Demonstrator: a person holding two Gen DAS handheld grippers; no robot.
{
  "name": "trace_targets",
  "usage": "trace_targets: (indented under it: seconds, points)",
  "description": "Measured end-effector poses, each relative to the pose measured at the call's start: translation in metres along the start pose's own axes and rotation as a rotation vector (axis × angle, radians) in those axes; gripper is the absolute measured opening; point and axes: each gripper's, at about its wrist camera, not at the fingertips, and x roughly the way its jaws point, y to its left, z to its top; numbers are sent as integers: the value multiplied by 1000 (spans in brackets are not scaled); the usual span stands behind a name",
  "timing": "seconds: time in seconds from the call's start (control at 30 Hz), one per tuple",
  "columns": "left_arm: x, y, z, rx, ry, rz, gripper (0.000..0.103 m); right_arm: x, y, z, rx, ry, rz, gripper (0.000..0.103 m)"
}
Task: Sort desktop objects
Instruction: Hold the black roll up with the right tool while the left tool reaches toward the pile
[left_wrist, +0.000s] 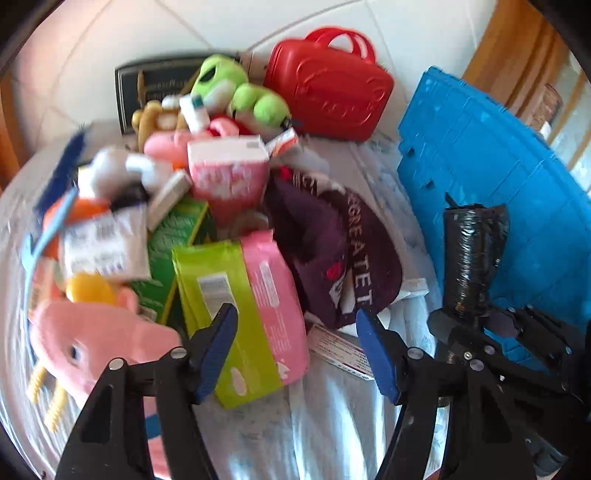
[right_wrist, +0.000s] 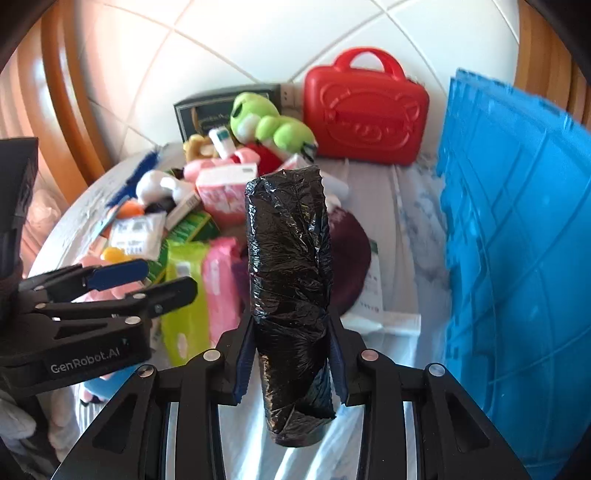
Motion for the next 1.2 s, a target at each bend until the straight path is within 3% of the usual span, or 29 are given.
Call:
trace_targets:
  seconds: [0.2,0.27,0.33,0.4,0.53,0.63,0.73,0.77,0.83,0.9,1.0,1.13,1.2]
  points:
    - [73,12,-18,-118,112,152,66,36,-22,-16,-3,73,30,34]
    - [82,10,-16,-109,58,133,84,50,-28,-17,-16,93,53,35]
    - [96,5,-10,-91,65,158,103,63,-32,-19,-25,110,65,34]
    - [104,-1,-7,-52,31,230,103,78,-36,-18,-27,126,87,34]
    - [105,8,-7,-73,-21,222,103,100,-36,-14,-50,141,121,34]
    - [103,3,-13,12,75,276,102,110,-34,-13,-61,152,135,34]
    - [81,2,-26,71,9,380,103,108,-34,-17,-62,151,152,34]
    - [85,7,-30,50,36,388,103,106,-36,-18,-57,149,148,34]
    - [96,11,-36,18,109,354,103,103,-40,-21,-45,155,134,34]
    - [85,1,-38,38,91,385,103,99,-45,-26,-42,169,114,34]
    - [55,-17,-44,4,52,303,103,95,-54,-28,-35,162,71,34]
    - [44,-28,-49,-122,45,102,99,92,-58,-32,-22,157,27,34]
    - [60,-29,-47,-156,96,118,96,88,-57,-33,-18,140,-34,34]
